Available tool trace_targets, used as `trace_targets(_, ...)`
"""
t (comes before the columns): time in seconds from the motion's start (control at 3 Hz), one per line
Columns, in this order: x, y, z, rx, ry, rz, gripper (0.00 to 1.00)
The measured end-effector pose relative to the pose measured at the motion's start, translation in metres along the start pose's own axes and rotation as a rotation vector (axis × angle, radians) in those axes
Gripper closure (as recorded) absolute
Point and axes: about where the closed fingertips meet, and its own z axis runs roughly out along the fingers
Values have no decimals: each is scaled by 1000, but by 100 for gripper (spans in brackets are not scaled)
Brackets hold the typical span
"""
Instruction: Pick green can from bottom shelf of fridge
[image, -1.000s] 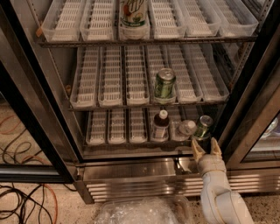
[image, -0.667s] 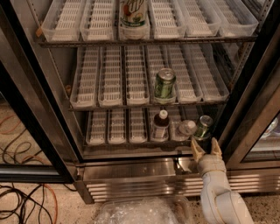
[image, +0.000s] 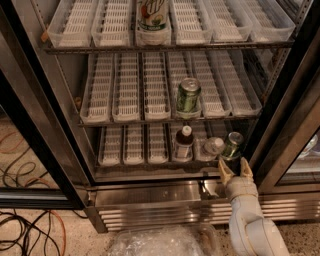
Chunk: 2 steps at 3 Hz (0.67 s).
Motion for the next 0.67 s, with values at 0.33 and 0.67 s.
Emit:
trace_targets(0.33, -1, 2, 3, 2, -3, -8, 38)
trace_targets(0.67, 0, 4, 5, 3, 0, -14, 35)
